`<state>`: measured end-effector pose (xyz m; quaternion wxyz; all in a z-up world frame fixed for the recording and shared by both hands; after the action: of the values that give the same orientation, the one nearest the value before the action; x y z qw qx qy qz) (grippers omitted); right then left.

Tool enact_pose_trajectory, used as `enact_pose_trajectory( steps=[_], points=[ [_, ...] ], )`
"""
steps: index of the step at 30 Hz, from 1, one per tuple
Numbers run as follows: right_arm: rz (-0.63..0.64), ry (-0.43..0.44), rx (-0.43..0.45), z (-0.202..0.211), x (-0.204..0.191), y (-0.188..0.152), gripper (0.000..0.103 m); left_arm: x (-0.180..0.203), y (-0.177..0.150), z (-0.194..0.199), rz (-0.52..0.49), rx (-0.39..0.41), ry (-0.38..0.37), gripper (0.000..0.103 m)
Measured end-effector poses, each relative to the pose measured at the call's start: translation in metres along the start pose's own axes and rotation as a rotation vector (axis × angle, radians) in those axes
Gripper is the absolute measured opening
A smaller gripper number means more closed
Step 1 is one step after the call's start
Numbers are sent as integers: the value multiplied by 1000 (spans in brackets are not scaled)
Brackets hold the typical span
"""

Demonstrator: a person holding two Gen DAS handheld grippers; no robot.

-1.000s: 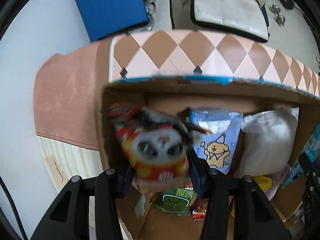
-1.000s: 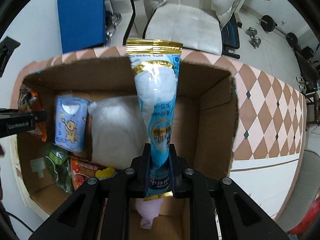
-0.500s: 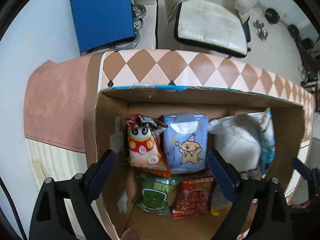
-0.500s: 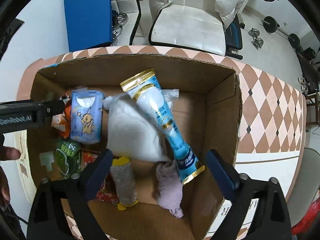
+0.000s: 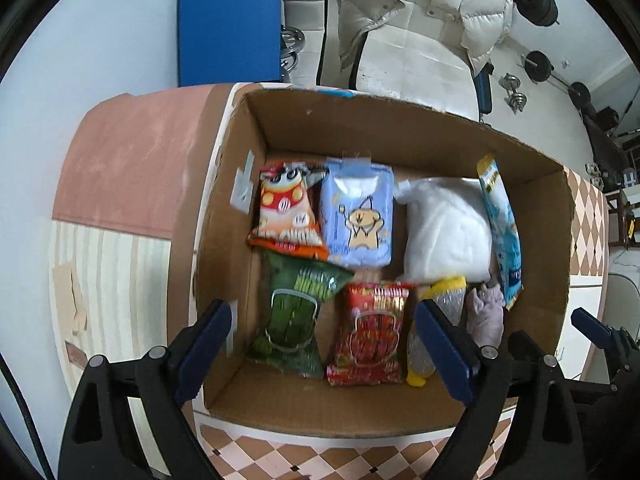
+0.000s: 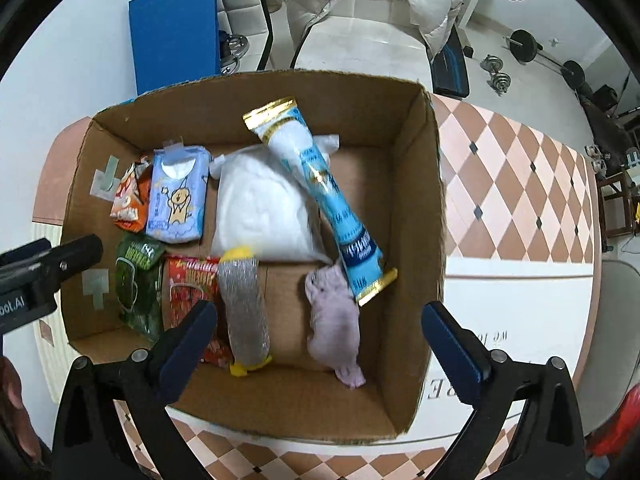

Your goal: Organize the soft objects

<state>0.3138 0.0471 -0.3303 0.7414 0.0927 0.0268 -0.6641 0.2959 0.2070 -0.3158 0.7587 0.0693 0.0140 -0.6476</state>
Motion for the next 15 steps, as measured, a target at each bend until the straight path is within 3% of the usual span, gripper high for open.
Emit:
enact_pose_trajectory(
  steps=[7, 15],
  points=[
    [-4, 0, 32, 17, 0, -14, 103, -2, -22, 13, 22, 16, -9, 94],
    [-1, 22, 136, 81, -2, -31, 103, -4, -50, 82, 12, 161, 21, 94]
  ],
)
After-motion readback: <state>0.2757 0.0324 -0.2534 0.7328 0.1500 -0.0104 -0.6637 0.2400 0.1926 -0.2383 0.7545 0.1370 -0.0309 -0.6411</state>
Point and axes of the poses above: each gripper's, at about its wrist camera, not at the fingertips, and z roughly against the way its jaws point, x to its right, y to its top, the point moved 5 cm from there along -z, roughly the way its jaws point, and after that the axes turned 8 degrees about y, right-handed, at the moved point
